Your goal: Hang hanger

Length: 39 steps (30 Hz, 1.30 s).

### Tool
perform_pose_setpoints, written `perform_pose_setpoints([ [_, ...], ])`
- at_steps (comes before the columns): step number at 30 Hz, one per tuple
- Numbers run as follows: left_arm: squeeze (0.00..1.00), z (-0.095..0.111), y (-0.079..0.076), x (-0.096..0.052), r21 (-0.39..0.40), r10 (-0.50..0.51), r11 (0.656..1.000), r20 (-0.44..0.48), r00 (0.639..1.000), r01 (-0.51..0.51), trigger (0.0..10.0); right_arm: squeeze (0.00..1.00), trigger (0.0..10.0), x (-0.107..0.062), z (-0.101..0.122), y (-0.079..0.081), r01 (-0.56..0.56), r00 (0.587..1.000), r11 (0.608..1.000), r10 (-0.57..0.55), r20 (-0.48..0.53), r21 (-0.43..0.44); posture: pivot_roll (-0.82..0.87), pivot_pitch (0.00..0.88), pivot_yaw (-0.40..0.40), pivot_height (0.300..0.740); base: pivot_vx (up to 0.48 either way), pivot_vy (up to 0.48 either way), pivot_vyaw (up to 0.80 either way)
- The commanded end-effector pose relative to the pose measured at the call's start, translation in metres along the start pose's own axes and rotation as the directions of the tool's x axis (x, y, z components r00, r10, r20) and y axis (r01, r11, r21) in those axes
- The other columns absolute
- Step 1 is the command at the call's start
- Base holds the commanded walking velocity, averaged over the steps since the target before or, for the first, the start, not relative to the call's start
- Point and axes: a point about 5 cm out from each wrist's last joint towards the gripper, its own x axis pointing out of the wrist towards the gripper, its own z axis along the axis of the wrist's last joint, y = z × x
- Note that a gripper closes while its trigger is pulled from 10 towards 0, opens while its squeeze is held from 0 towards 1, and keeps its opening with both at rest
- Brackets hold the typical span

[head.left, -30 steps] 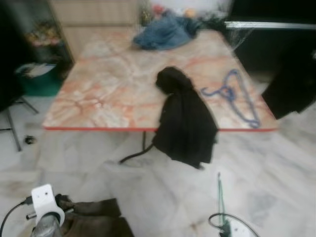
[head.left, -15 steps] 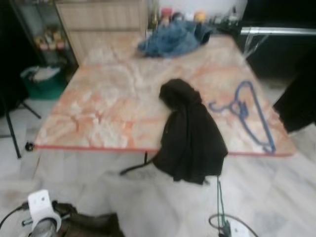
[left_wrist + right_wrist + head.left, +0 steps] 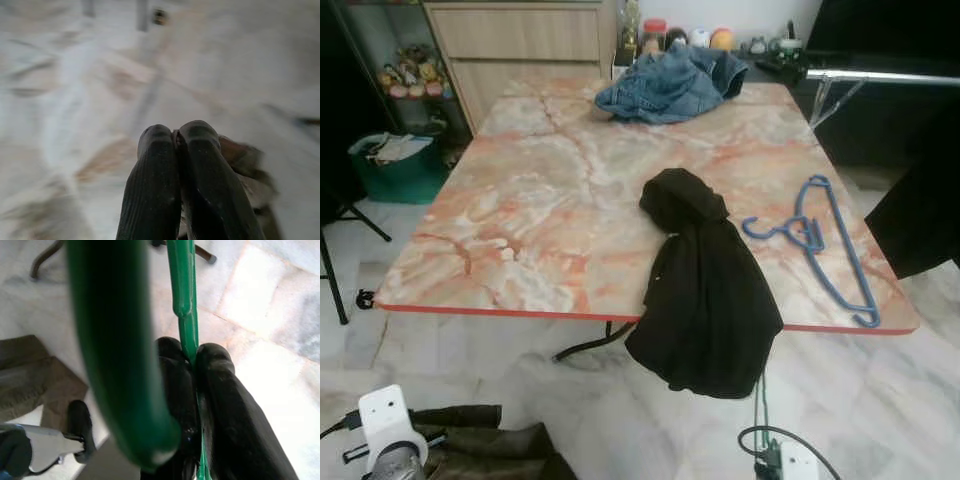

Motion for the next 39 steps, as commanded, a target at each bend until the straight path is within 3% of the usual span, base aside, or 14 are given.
perform_pose_setpoints([
  [1,0.00,0.015,0.024,0.006,0.007,0.129,0.992,0.064,0.990,-0.130,10.0,0.00,10.0,0.000,0.000,-0.004,0.014,1.000,1.000,-0.014,0.003,0.010,0.01,0.018,0.000,0.740,0.000,0.000,0.00],
  [4,0.00,0.032,0.043,0.011,-0.018,0.221,0.975,0.126,0.967,-0.220,10.0,0.00,10.0,0.000,0.001,-0.004,0.014,1.000,1.000,-0.014,0.006,0.014,0.01,0.013,-0.001,0.740,0.000,0.000,0.00],
  [9,0.00,0.067,0.074,0.017,-0.052,0.372,0.928,0.227,0.900,-0.370,10.0,0.00,10.0,0.000,0.002,-0.004,0.013,1.000,1.000,-0.013,0.007,0.013,0.02,0.007,0.002,0.740,0.000,0.000,0.00],
  [12,0.00,0.084,0.081,0.019,-0.064,0.411,0.910,0.274,0.869,-0.410,10.0,0.00,10.0,0.000,0.003,-0.002,0.009,1.000,1.000,-0.009,0.008,0.014,0.02,0.007,0.004,0.740,0.000,0.000,0.00],
  [16,0.00,0.088,0.076,0.020,-0.074,0.402,0.914,0.283,0.871,-0.398,10.0,0.00,10.0,0.001,0.003,0.001,0.003,1.000,1.000,-0.003,0.012,0.015,0.02,0.011,0.007,0.740,0.000,0.000,0.00],
  [18,0.00,0.088,0.059,0.020,-0.047,0.341,0.938,0.304,0.890,-0.344,10.0,0.00,10.0,0.001,0.004,0.002,0.001,1.000,1.000,-0.001,0.018,0.018,0.02,0.015,0.008,0.740,0.000,0.000,0.00],
  [20,0.00,0.088,0.057,0.020,-0.048,0.331,0.942,0.304,0.893,-0.333,10.0,0.00,10.0,0.001,0.004,0.002,0.001,1.000,1.000,-0.002,0.018,0.018,0.02,0.015,0.008,0.740,0.000,0.000,0.00],
  [24,0.00,0.085,0.031,0.021,-0.059,0.186,0.983,0.287,0.940,-0.176,10.0,0.00,10.0,0.001,0.004,0.002,0.004,1.000,1.000,-0.004,0.019,0.021,0.02,0.022,0.011,0.740,0.000,0.000,0.00],
  [28,0.00,0.073,0.002,0.019,-0.072,0.026,0.997,0.228,0.973,-0.009,10.0,0.00,10.0,0.001,0.004,0.002,0.005,1.000,1.000,-0.006,0.022,0.027,0.03,0.028,0.015,0.740,0.000,0.000,0.00],
  [30,0.00,0.056,-0.030,0.012,-0.001,-0.191,0.981,0.166,0.967,0.194,10.0,0.00,10.0,0.001,0.004,0.003,0.004,1.000,1.000,-0.005,0.024,0.031,0.02,0.030,0.018,0.740,0.000,0.000,0.00],
  [31,0.00,0.056,-0.030,0.012,-0.001,-0.191,0.981,0.166,0.967,0.194,10.0,0.00,10.0,0.001,0.004,0.003,0.004,1.000,1.000,-0.005,0.024,0.031,0.02,0.030,0.018,0.740,0.000,0.000,0.00],
  [33,0.00,0.042,-0.052,0.003,0.055,-0.339,0.941,0.117,0.933,0.335,10.0,0.00,10.0,0.001,0.004,0.003,0.003,1.000,0.999,-0.004,0.025,0.035,0.02,0.034,0.022,0.740,0.000,0.000,0.00],
  [36,0.00,0.023,-0.067,-0.007,0.114,-0.418,0.905,0.067,0.906,0.409,10.0,0.00,10.0,0.001,0.003,0.005,0.003,1.000,0.999,-0.003,0.024,0.037,0.02,0.038,0.027,0.740,0.000,0.000,0.00],
  [39,0.00,0.016,-0.068,-0.010,0.126,-0.427,0.899,0.044,0.903,0.419,10.0,0.00,10.0,0.001,0.003,0.006,0.003,1.000,0.999,-0.004,0.023,0.038,0.02,0.039,0.029,0.740,0.000,-0.092,0.00],
])
